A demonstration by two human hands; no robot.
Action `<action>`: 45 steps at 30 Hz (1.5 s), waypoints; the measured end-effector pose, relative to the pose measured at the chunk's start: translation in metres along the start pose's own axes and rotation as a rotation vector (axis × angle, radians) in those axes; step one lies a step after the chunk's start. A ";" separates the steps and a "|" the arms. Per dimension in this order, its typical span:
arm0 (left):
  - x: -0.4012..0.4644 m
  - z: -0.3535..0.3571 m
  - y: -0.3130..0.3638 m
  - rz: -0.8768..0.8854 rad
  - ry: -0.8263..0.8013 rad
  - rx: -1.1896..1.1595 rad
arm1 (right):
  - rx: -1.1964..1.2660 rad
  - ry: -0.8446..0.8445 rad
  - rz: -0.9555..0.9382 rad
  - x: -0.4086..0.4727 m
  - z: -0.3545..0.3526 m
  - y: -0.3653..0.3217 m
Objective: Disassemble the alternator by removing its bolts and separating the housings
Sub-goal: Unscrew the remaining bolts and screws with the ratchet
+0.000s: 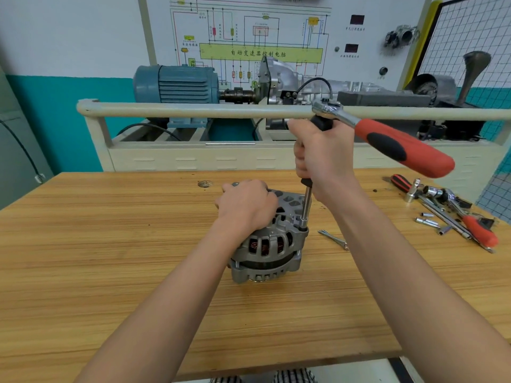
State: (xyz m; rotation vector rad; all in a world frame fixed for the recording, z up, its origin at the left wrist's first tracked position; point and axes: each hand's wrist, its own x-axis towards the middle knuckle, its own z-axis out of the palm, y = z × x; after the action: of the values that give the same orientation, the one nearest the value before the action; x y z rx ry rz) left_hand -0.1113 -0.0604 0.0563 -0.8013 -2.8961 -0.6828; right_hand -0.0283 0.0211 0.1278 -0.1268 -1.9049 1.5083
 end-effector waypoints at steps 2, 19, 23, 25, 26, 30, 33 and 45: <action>0.001 0.000 -0.001 0.009 0.003 -0.002 | 0.007 -0.025 0.004 0.001 -0.001 0.000; 0.007 -0.007 -0.005 0.158 -0.063 0.007 | 0.026 -0.067 0.208 0.002 0.004 0.000; 0.002 -0.016 0.000 0.299 -0.039 -0.175 | 0.156 -0.079 0.209 0.004 0.005 0.002; 0.003 -0.014 0.002 0.278 -0.060 -0.112 | 0.200 -0.070 0.186 0.003 0.001 0.002; 0.005 -0.014 0.002 0.261 -0.072 -0.070 | 0.225 -0.077 0.170 0.002 0.000 0.001; 0.007 -0.012 0.001 0.270 -0.069 -0.038 | 0.321 -0.060 0.127 -0.005 -0.003 -0.004; 0.008 -0.008 0.000 0.235 -0.055 -0.025 | 0.379 -0.065 0.095 -0.011 -0.006 -0.005; -0.007 -0.023 -0.021 -0.097 -0.061 0.267 | 0.507 -0.001 -0.003 -0.011 -0.020 -0.029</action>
State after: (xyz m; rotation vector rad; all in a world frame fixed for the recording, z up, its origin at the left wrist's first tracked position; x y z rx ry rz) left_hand -0.1173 -0.0896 0.0670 -0.6631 -3.0072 -0.2719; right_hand 0.0011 0.0232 0.1498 0.1055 -1.4653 1.9350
